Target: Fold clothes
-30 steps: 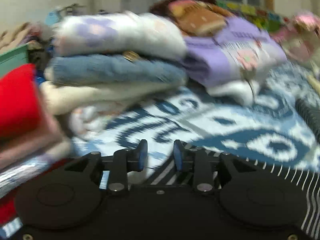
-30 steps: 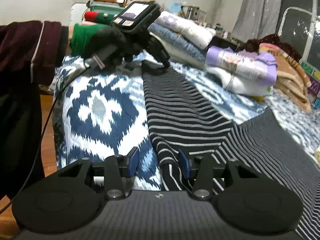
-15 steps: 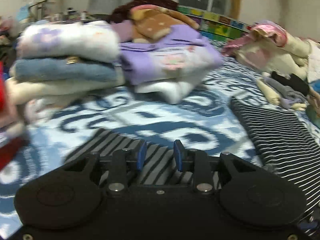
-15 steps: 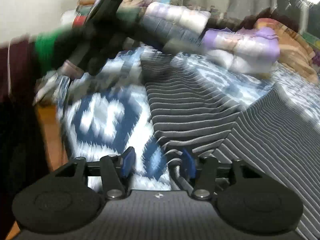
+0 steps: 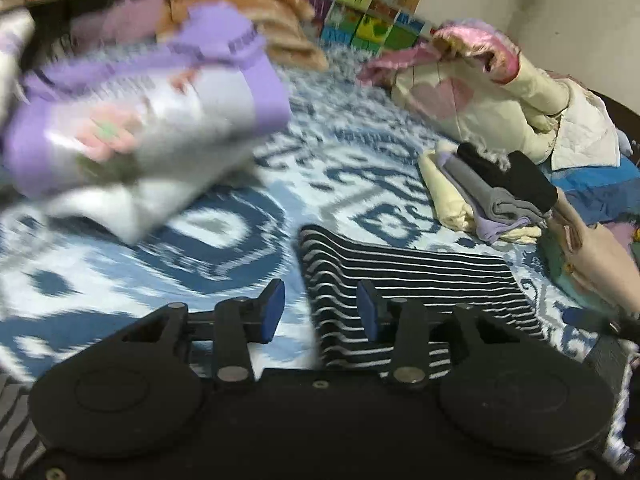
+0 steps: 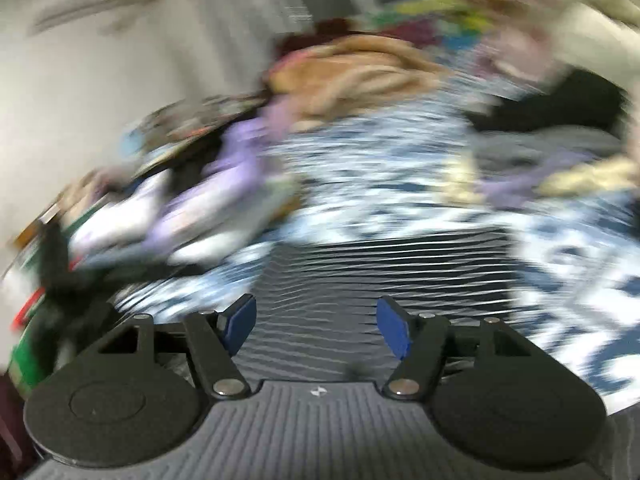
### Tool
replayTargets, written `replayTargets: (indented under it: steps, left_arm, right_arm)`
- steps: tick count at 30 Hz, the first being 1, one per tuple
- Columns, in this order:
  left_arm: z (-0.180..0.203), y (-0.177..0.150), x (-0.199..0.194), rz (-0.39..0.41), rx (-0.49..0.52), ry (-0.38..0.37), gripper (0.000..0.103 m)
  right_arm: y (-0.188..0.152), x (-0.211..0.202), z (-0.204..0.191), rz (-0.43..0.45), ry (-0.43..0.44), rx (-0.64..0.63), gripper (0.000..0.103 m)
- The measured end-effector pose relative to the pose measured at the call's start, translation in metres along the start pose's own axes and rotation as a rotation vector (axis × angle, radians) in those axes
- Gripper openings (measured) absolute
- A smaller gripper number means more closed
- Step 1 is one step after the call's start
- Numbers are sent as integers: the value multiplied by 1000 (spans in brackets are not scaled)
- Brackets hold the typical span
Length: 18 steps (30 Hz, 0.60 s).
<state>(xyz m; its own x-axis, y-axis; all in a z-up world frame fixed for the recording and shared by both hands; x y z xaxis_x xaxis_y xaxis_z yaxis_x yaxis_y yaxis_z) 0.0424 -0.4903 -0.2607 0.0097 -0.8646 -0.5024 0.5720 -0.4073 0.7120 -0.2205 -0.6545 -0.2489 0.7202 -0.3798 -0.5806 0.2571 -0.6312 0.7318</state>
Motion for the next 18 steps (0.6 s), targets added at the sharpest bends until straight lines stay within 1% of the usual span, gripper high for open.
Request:
replayTargets:
  steps: [2,3,7,11,12,13,14,15,16,17,18]
  left_arm:
    - [-7,3,15,-12,-55,-19,38]
    - [-11,5,21,-15,-78,-30,38]
    - [-25,12,36,-20,-151,-59,38]
    - [-29,15,49,-35,-166,-73,35]
    - [-30,14,53,-41,-166,-71,31]
    - [-31,13,56,-46,-169,-72,21]
    - [-33,11,59,-49,-176,-76,16]
    - [-34,10,62,-52,-180,-81,9]
    - [-34,10,62,-43,-203,-119,5]
    - [-34,11,60,-25,-243,-180,5]
    - [-33,13,58,-7,-283,-242,5]
  right_arm:
    - [13,21,39,-5,-48,98,67]
    - [15,28,55,-3,-80,119,67]
    - [22,68,80,-47,-108,149,67]
    - [29,96,89,-84,-127,165,67]
    - [29,101,90,-94,-132,163,67]
    - [28,106,91,-108,-128,155,66]
    - [26,109,91,-116,-111,151,63]
    - [24,112,91,-123,-92,147,54]
    - [21,113,90,-134,-68,143,27]
    - [18,114,89,-145,-43,139,13]
    - [17,113,90,-134,-48,139,9]
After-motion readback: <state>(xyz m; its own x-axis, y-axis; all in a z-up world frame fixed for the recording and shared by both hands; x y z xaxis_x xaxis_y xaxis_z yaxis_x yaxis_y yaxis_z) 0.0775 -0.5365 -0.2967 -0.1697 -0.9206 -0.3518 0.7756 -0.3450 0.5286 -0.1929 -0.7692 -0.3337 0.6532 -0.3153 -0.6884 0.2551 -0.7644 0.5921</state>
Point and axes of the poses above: each gripper's, at about its wrist camera, not at the fingertips, and x roughly the way its jaws point, z to its right, y to its top, the point moved 9 cm from there along x, roughly the way its jaws point, and after that the axes turned 14 degrees about -y, right-handed, at the moved point
